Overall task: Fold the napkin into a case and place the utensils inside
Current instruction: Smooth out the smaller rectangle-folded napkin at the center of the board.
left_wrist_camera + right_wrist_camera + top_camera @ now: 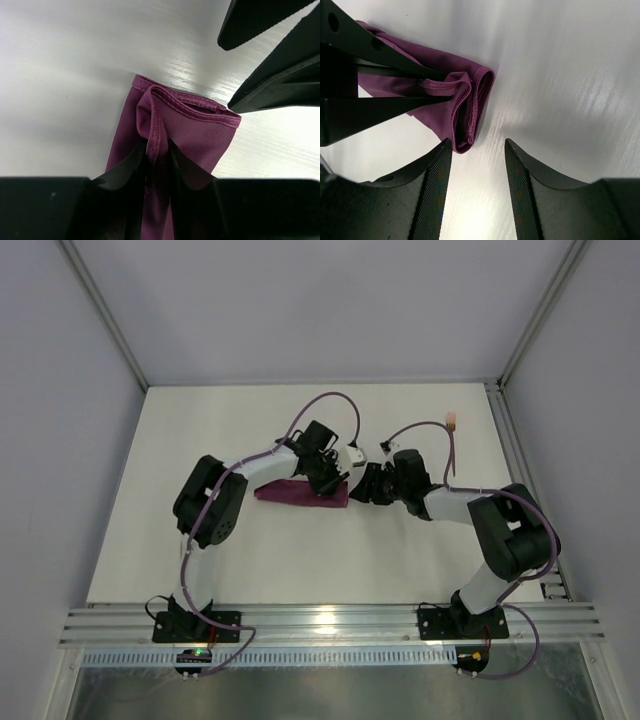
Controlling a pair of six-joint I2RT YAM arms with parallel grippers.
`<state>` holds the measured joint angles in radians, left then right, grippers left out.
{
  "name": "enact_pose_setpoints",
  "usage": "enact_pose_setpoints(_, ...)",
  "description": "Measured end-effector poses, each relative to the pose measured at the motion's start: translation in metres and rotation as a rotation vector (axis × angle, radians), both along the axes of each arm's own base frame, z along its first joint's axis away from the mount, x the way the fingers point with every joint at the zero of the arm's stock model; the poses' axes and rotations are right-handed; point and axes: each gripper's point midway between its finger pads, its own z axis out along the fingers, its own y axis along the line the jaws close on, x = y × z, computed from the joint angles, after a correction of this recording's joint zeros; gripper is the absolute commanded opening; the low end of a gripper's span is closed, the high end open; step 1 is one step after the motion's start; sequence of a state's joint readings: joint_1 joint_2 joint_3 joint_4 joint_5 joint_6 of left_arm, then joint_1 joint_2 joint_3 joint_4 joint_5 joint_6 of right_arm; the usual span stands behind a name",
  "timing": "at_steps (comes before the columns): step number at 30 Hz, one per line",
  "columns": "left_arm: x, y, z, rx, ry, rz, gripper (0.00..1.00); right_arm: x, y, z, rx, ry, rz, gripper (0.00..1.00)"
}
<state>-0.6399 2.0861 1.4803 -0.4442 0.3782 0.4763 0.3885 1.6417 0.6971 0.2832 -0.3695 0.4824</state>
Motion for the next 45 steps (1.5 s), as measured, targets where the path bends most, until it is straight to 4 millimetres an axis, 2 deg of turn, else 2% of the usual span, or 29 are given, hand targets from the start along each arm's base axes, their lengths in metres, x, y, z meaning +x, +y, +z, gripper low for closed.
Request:
enact_pose_setpoints(8, -0.001, -0.001, 0.0, -0.007, 0.009, 0.004, 0.34, 0.005, 0.009, 0.002, 0.095, -0.01, -0.039, 0.52)
enact_pose_setpoints(13, -0.002, -0.001, 0.0, -0.009, 0.015, 0.012, 0.35, 0.006, 0.017, -0.011, 0.116, 0.017, -0.046, 0.5)
enact_pose_setpoints(16, -0.001, -0.002, 0.001, -0.01, 0.016, 0.015, 0.36, 0.01, 0.019, -0.013, 0.124, 0.013, -0.068, 0.42)
enact_pose_setpoints(20, -0.001, -0.002, 0.001, -0.011, 0.016, 0.016, 0.38, 0.013, 0.021, -0.019, 0.134, 0.024, -0.086, 0.17)
enact_pose_setpoints(21, -0.001, -0.002, 0.001, -0.011, 0.016, 0.016, 0.39, 0.013, 0.022, -0.021, 0.138, 0.028, -0.09, 0.14)
enact_pose_setpoints(29, -0.006, 0.004, 0.009, -0.005, 0.035, 0.027, 0.55, 0.012, 0.02, -0.024, 0.141, 0.041, -0.115, 0.06)
enact_pose_setpoints(31, -0.008, 0.009, 0.018, -0.005, 0.04, 0.034, 0.57, 0.012, 0.02, -0.024, 0.141, 0.042, -0.114, 0.06)
enact_pose_setpoints(34, -0.009, 0.018, 0.045, -0.034, 0.03, 0.046, 0.58, 0.011, 0.021, -0.024, 0.139, 0.041, -0.107, 0.06)
enact_pose_setpoints(36, -0.004, 0.027, 0.064, -0.056, 0.01, 0.065, 0.52, 0.011, 0.021, -0.024, 0.134, 0.041, -0.098, 0.06)
enact_pose_setpoints(37, 0.001, 0.035, 0.073, -0.064, -0.005, 0.08, 0.43, 0.011, 0.022, -0.024, 0.132, 0.042, -0.093, 0.06)
enact_pose_setpoints(39, 0.015, 0.055, 0.084, -0.058, -0.044, 0.118, 0.39, 0.011, 0.022, -0.024, 0.124, 0.042, -0.081, 0.06)
enact_pose_setpoints(42, 0.036, 0.09, 0.079, 0.018, -0.102, 0.147, 0.43, 0.011, 0.023, -0.023, 0.116, 0.04, -0.066, 0.06)
enact_pose_setpoints(45, 0.035, 0.111, 0.054, 0.106, -0.109, 0.114, 0.48, 0.011, 0.023, -0.023, 0.11, 0.042, -0.06, 0.06)
